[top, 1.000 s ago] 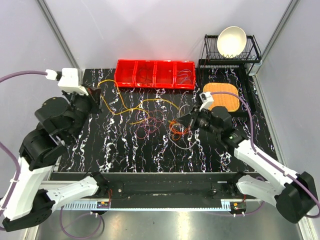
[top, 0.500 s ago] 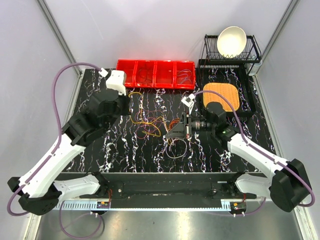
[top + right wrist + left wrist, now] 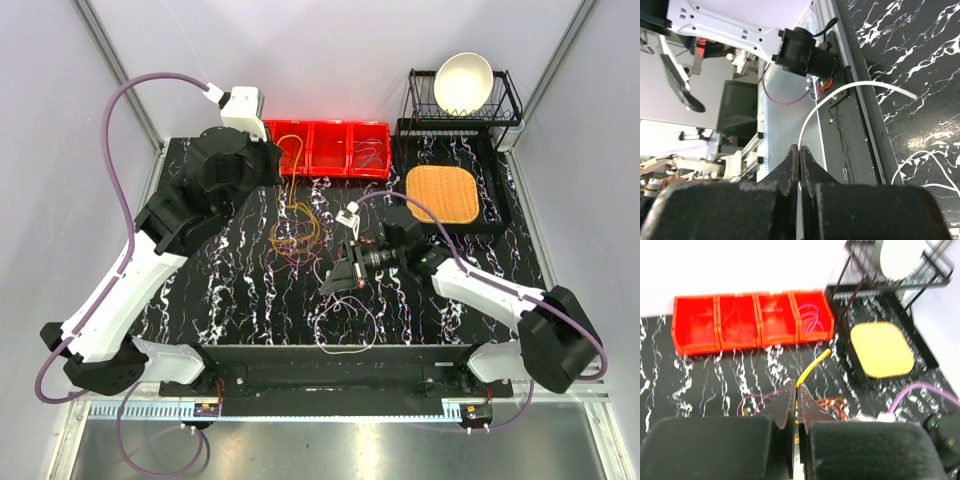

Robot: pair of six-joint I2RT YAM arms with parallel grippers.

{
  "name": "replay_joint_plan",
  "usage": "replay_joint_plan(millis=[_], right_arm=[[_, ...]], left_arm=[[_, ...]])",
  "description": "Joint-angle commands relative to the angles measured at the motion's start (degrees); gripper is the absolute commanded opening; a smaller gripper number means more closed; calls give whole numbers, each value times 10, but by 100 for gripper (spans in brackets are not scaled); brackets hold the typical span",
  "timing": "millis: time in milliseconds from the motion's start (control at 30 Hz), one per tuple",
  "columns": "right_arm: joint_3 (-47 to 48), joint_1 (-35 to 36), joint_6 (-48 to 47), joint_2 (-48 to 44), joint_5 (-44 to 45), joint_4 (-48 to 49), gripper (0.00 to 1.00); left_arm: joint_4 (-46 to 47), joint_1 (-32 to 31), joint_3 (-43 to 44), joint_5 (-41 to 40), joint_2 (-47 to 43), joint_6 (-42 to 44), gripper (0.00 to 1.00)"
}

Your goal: Untangle the cables

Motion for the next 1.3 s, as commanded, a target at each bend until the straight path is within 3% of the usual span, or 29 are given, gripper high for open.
replay_joint_plan(millis=[0, 200, 233, 267, 300, 433, 667, 867, 1267], right_arm=[[20, 6, -49, -72, 136, -46, 0], [52, 6, -92, -135, 409, -186, 0], [58, 5, -92, -124, 437, -202, 7], [77, 5, -92, -115, 465, -240, 22], [85, 6, -89, -104, 523, -263, 57], [105, 5, -87, -60, 563, -306, 82], [90, 19, -119, -88, 412, -220, 88], [100, 60, -167, -96, 399, -173, 89], [179, 99, -228, 6, 417, -142, 88]], left_arm=[[-2, 1, 22, -35, 4, 21, 0], [-2, 5, -28, -62, -49, 39, 0], [-3, 6, -32, -62, -64, 40, 0], [-5, 5, -38, -59, -70, 40, 0], [-7, 5, -41, -49, -76, 42, 0], [-21, 5, -52, -21, -99, 40, 0], [-35, 5, -70, 32, -116, 38, 0], [-63, 5, -38, 61, -106, 20, 0], [-78, 5, -16, 105, -95, 2, 0]])
